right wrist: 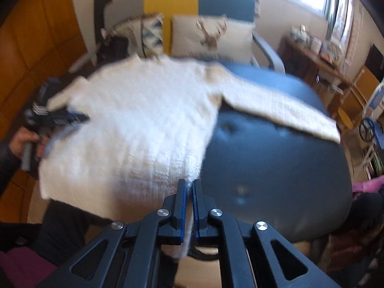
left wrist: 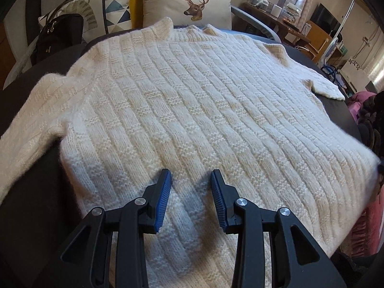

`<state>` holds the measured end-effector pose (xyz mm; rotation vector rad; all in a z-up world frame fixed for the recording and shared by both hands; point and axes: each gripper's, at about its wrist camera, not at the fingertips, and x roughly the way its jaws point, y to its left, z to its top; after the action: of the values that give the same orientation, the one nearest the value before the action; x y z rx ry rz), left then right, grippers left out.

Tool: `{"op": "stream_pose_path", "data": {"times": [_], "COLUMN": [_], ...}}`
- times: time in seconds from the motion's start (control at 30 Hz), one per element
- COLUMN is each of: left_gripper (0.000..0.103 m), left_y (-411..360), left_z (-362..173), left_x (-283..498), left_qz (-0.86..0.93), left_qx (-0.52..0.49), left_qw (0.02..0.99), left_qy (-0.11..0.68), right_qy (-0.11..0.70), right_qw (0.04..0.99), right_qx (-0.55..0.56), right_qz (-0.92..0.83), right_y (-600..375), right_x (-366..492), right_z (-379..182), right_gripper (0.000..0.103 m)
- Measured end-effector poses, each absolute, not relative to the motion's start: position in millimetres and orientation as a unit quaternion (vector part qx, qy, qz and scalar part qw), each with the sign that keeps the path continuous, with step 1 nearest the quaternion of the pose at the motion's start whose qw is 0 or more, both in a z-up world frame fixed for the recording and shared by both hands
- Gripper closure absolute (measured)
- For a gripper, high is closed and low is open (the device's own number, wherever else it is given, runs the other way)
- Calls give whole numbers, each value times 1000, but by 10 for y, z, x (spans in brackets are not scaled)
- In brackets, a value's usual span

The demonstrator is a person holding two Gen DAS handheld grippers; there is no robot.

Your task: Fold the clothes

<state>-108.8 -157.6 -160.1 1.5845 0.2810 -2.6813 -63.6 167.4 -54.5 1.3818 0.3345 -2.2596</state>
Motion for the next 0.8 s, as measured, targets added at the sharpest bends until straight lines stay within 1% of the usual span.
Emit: {"op": "stream_pose_path", "data": {"times": [0.17,0.23,0.3,0.33,0.37,0.4,0.57,0.7,0.8], "left_gripper": [66,66,66,66,66,66,66,66,66], "left_y": [-1519,-1507,-1508,-1510,-1513,-1518,-1518,-1503,-1489], "left_z": [-1606,-1606,-1605,-1604,-1601,-1592,-1520,-1426,-1378], "left_x": [-1087,-1091,-1093,-1095,-1098,-1098,-1016,-872,-769], "left_qz": [-860,-860,-860,-860,-860,-860,-868,-879,-885], "left_qx": [505,506,506,507,507,507,491,468,454], "left_qw": [11,11,11,10,10,12,10,-4,-8], "left_qy": [65,59,57,56,57,61,75,94,99], "right_qy": [105,105,87,70,57,51,3,-24,-16], "right_qw": [215,216,225,230,230,230,242,243,229], "right_qx": [563,578,589,598,600,602,550,520,525], "right_qz": [-791,-780,-771,-765,-764,-763,-799,-819,-820], "right_y": [1758,1779,1836,1877,1926,1969,2047,1823,1595], "right_x": [-756,-764,-775,-794,-821,-856,-1088,-1441,-1743], "right_z": [-1134,-1248,-1256,-1250,-1226,-1188,-862,-861,-1027], "right_gripper": [100,99,98,96,89,85,84,83,83]}}
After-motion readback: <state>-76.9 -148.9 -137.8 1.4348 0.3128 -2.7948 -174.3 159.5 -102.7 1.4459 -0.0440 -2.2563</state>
